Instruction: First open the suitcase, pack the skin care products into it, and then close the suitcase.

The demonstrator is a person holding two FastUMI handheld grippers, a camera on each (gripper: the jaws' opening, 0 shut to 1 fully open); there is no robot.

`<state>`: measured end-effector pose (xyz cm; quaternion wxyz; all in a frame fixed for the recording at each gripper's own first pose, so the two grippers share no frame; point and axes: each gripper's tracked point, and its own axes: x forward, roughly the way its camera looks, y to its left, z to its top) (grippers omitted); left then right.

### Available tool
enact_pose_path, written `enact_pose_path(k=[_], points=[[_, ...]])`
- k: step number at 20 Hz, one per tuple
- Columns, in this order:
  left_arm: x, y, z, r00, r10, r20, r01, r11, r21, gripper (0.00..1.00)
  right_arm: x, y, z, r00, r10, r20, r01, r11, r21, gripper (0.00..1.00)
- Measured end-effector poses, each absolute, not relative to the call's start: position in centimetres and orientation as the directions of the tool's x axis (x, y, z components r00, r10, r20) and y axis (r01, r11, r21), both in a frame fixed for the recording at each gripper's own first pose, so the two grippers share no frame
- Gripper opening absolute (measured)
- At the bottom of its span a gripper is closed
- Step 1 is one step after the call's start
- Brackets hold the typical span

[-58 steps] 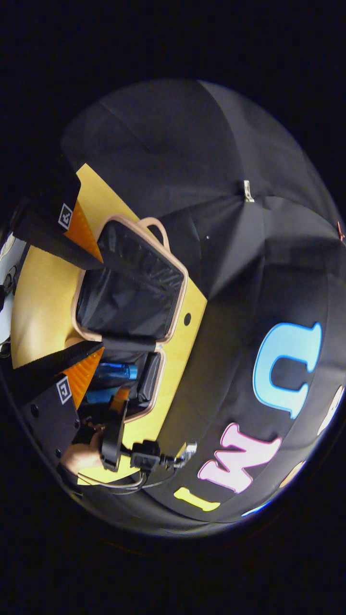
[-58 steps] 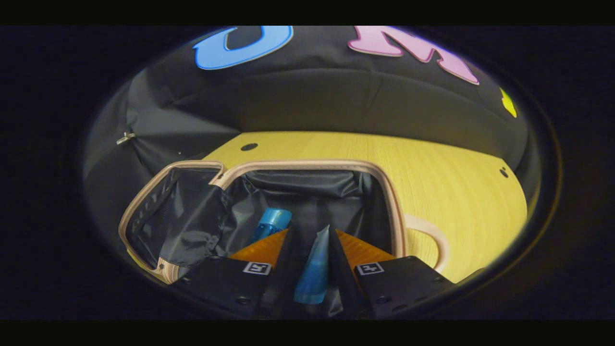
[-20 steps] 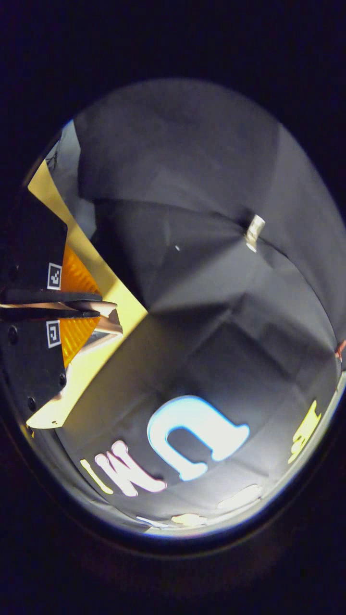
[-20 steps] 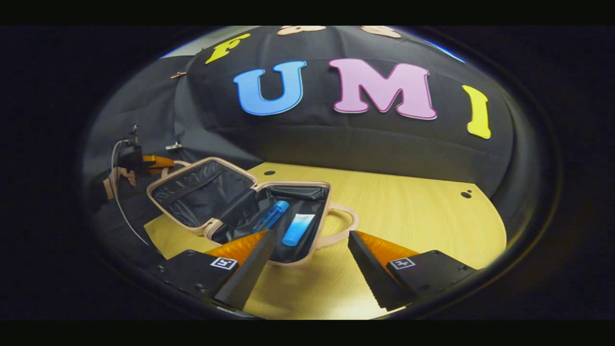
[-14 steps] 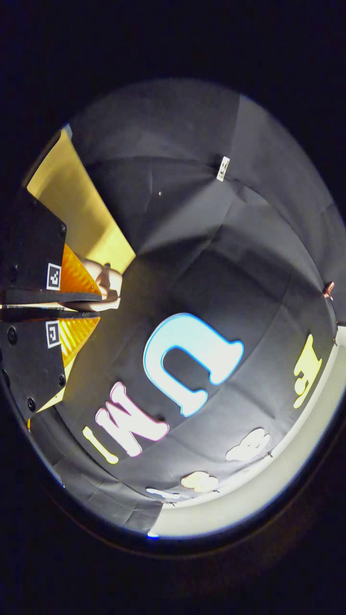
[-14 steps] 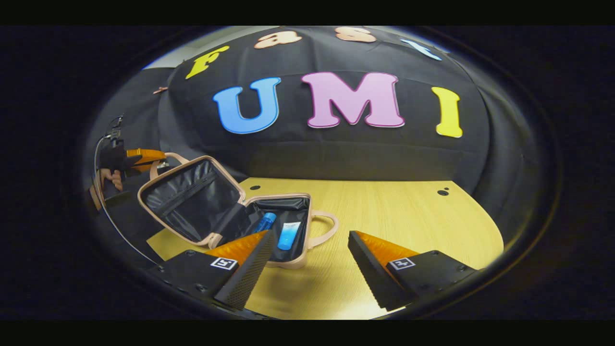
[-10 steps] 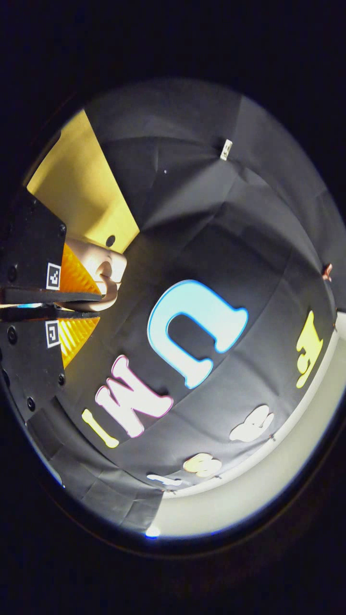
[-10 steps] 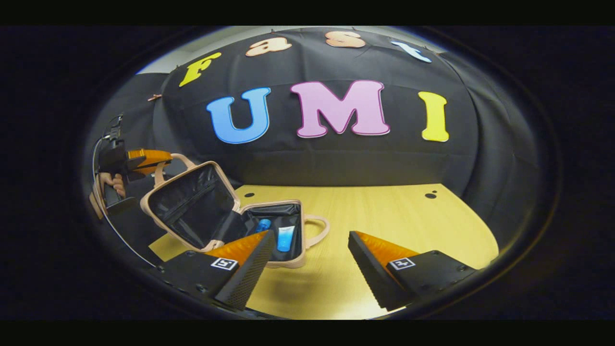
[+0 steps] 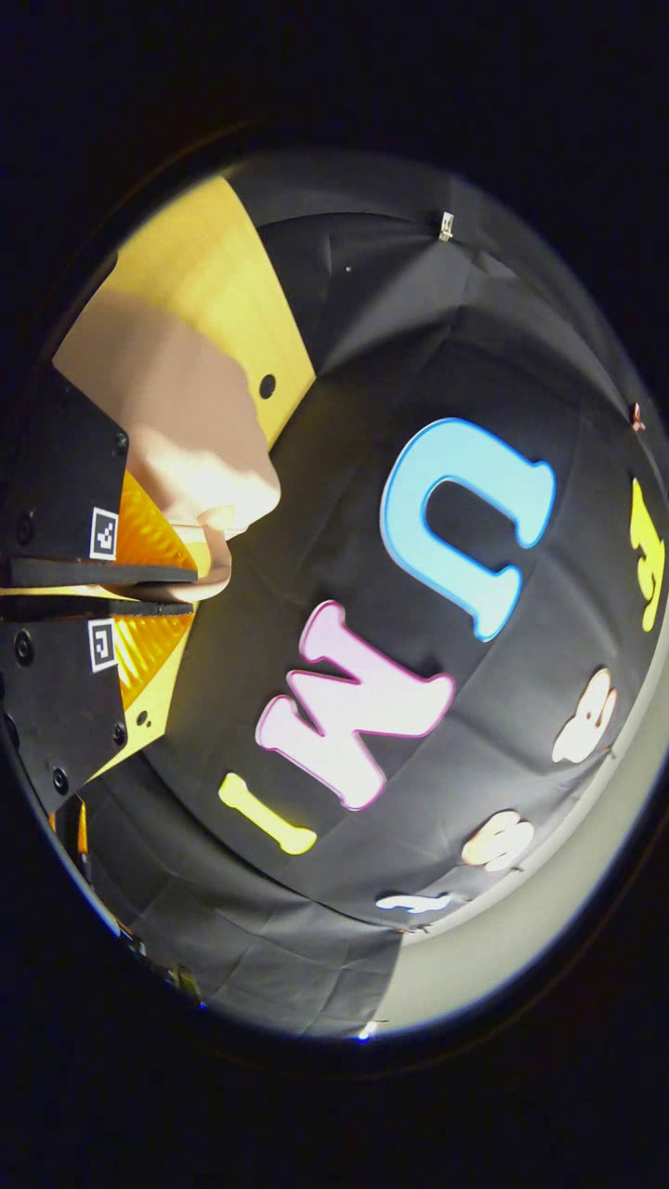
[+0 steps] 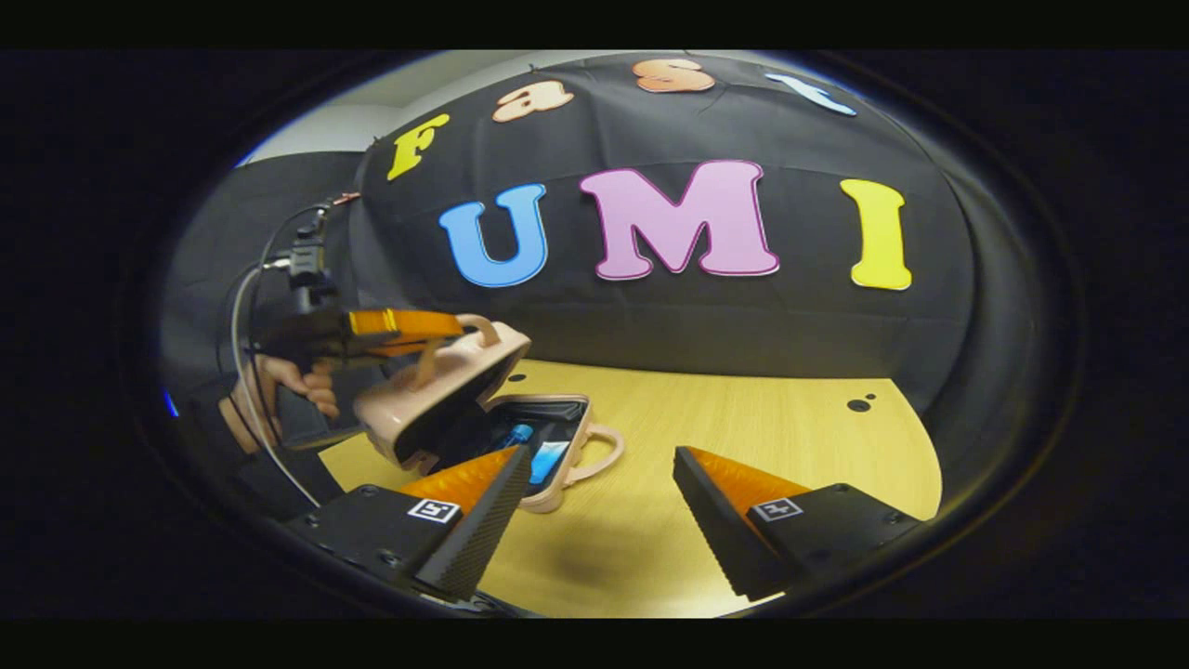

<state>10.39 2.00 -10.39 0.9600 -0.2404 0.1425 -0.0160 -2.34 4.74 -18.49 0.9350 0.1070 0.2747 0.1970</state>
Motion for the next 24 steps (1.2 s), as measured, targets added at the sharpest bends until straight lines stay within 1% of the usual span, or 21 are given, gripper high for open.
enact_pose_path(k=[4, 8, 11, 13, 15, 17, 19, 20, 22, 24], points=[[11.8, -3.8, -17.5, 0.900, -0.139, -0.414, -0.036, 0.921, -0.387, 0.10, -2.5, 0.5, -18.6, 0.774, 0.431, -0.464, -0.321, 0.899, 0.300, 0.98], [13.0, -7.7, -24.3, 0.811, -0.169, -0.561, -0.007, 0.955, -0.297, 0.10, -3.5, -1.6, -20.9, 0.750, 0.430, -0.503, -0.304, 0.899, 0.316, 0.98], [13.0, -8.9, -26.0, 0.786, -0.204, -0.583, 0.045, 0.960, -0.275, 0.12, -3.7, -2.5, -21.2, 0.753, 0.422, -0.505, -0.280, 0.900, 0.334, 0.97], [12.6, -8.6, -26.1, 0.786, -0.173, -0.593, 0.037, 0.971, -0.234, 0.18, -3.7, -2.7, -21.1, 0.760, 0.416, -0.500, -0.287, 0.904, 0.316, 0.98], [11.5, -7.6, -24.4, 0.817, -0.131, -0.562, 0.021, 0.980, -0.199, 0.31, -3.7, -2.6, -21.0, 0.763, 0.415, -0.496, -0.293, 0.906, 0.307, 0.98], [9.2, -6.7, -21.7, 0.848, -0.098, -0.520, 0.007, 0.985, -0.174, 0.48, -3.5, -2.5, -20.2, 0.777, 0.404, -0.482, -0.283, 0.909, 0.306, 0.98], [7.1, -5.7, -18.2, 0.891, -0.034, -0.452, -0.026, 0.992, -0.125, 0.87, -3.4, -2.2, -19.2, 0.792, 0.392, -0.469, -0.275, 0.914, 0.300, 0.98], [5.8, -5.5, -16.2, 0.906, -0.019, -0.423, -0.032, 0.993, -0.113, 0.99, -3.3, -2.1, -18.7, 0.799, 0.386, -0.461, -0.272, 0.916, 0.296, 0.98], [2.4, -4.3, -12.6, 0.928, 0.032, -0.370, -0.064, 0.995, -0.073, 0.96, -3.0, -1.9, -17.2, 0.817, 0.370, -0.443, -0.257, 0.920, 0.295, 0.98], [0.3, -3.2, -8.9, 0.947, 0.063, -0.316, -0.094, 0.992, -0.083, 0.96, -2.8, -1.7, -15.3, 0.840, 0.345, -0.418, -0.242, 0.929, 0.281, 0.97]])
